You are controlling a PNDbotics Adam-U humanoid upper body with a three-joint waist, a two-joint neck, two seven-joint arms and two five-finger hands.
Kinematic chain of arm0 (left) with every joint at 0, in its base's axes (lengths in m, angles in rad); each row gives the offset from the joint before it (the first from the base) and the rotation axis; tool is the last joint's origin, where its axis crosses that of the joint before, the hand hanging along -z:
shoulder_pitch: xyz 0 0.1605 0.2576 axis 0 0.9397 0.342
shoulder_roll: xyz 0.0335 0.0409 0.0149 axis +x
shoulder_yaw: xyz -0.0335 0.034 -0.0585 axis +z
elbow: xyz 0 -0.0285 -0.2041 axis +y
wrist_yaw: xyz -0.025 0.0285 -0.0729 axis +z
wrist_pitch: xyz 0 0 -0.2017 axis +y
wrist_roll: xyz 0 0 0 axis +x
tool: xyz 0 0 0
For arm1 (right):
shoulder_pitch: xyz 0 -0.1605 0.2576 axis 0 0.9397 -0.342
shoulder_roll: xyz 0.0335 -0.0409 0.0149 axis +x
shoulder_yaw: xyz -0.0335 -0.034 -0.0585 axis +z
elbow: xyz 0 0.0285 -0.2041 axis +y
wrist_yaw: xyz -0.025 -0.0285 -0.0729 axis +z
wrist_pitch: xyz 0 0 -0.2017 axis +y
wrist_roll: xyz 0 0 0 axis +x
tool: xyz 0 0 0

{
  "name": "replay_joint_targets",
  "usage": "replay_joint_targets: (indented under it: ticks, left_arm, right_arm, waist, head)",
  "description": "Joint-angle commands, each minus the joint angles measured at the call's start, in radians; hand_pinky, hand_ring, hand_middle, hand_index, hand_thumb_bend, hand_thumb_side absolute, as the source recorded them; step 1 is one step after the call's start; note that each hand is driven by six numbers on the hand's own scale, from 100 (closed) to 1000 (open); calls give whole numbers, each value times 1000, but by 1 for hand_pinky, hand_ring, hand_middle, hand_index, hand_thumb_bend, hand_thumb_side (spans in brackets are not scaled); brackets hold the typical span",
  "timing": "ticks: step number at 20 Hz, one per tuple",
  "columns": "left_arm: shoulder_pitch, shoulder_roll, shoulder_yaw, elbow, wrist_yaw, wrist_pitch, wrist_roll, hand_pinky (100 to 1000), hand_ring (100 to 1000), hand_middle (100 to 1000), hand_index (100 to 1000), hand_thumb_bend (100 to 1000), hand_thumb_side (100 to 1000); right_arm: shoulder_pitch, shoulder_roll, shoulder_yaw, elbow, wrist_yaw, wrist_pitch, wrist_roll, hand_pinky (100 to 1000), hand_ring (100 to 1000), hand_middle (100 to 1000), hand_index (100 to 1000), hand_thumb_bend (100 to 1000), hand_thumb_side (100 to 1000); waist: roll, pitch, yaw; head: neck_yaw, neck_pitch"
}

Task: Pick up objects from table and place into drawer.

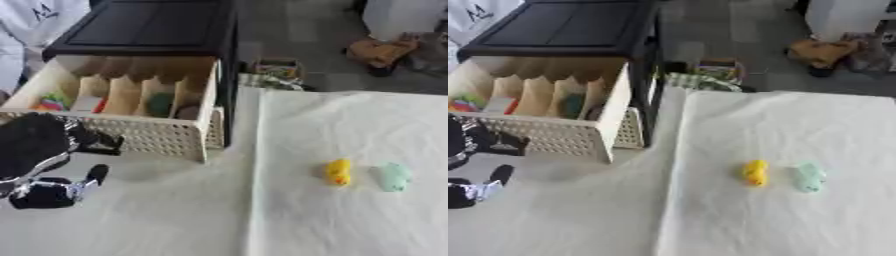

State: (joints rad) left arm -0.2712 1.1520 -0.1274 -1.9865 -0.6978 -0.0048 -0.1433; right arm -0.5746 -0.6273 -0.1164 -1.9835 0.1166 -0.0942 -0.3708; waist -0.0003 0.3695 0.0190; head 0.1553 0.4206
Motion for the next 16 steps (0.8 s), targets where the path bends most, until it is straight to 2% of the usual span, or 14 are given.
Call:
replay_joint_targets:
  ticks: [1,16]
  left_arm:
    - [-4,33,16,-14,45,-9,-11,100,100,100,1000,105,408]
    - [6,58,78,-14,146,-60,14,100,100,100,976,105,408]
  right_arm:
    - [-8,-15,-13,-16,-5,4,-3,814,744,458,816,396,1000]
    - [0,-21,-16,-16,-7,11,-11,813,746,465,815,390,1000]
  waist:
    - [1,-27,1]
    - [2,-48,14]
  head:
    - [-1,2]
    - [-5,14]
